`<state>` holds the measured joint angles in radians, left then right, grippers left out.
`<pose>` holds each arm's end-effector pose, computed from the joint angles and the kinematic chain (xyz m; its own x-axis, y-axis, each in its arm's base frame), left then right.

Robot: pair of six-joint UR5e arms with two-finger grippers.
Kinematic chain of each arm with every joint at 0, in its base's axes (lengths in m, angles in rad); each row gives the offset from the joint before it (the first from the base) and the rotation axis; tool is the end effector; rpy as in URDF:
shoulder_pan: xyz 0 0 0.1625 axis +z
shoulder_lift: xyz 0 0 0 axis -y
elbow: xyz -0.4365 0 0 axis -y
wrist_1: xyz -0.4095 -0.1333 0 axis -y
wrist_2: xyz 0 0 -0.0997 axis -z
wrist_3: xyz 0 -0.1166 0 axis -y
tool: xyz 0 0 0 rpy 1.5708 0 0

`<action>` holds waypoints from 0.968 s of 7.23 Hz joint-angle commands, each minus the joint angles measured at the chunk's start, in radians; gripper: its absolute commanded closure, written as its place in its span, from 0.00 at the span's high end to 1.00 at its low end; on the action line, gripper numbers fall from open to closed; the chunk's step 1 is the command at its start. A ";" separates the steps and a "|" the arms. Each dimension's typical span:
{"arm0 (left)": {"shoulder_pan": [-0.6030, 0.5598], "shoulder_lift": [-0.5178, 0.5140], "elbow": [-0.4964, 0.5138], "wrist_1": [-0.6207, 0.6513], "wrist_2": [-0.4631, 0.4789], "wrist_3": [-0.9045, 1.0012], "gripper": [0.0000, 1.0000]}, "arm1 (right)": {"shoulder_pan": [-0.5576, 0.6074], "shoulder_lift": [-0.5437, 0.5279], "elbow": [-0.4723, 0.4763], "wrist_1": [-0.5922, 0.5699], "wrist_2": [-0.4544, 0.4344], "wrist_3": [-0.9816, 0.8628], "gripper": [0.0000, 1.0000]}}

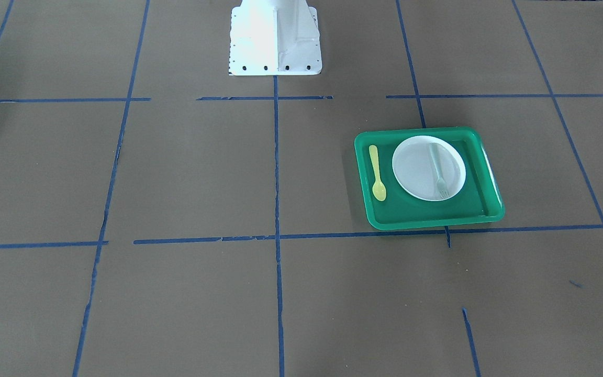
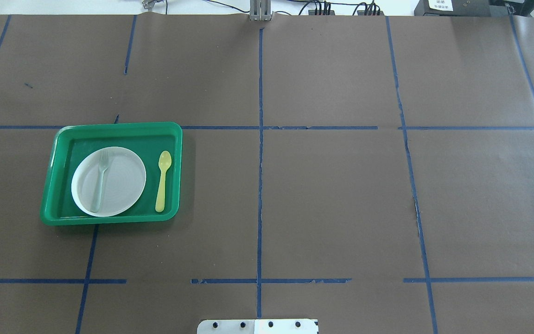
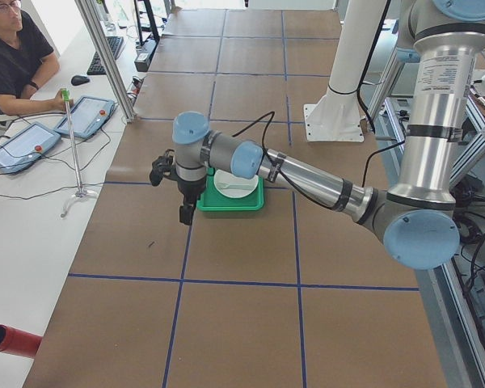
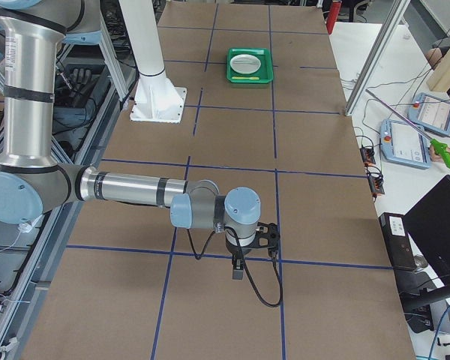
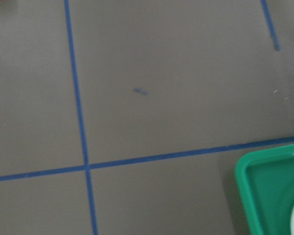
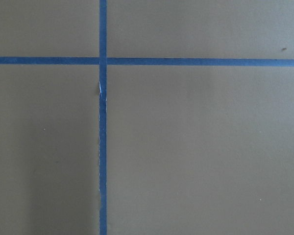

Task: Place spoon

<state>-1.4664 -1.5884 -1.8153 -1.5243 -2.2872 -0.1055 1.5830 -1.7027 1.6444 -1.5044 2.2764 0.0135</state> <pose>-0.0023 -0.5225 0.5574 0.7421 0.1148 -0.6604 -0.0238 0.9891 0.1452 0.0632 -0.4511 0.7070 0.7610 0.0175 0.6485 -0.0225 0.9997 -0.0007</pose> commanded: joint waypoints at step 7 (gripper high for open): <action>-0.117 0.111 0.128 -0.014 -0.055 0.125 1.00 | 0.000 0.000 0.000 0.000 0.000 -0.001 1.00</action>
<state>-1.5825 -1.4780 -1.6937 -1.5393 -2.3418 0.0199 1.5831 -1.7027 1.6444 -1.5048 2.2764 0.0129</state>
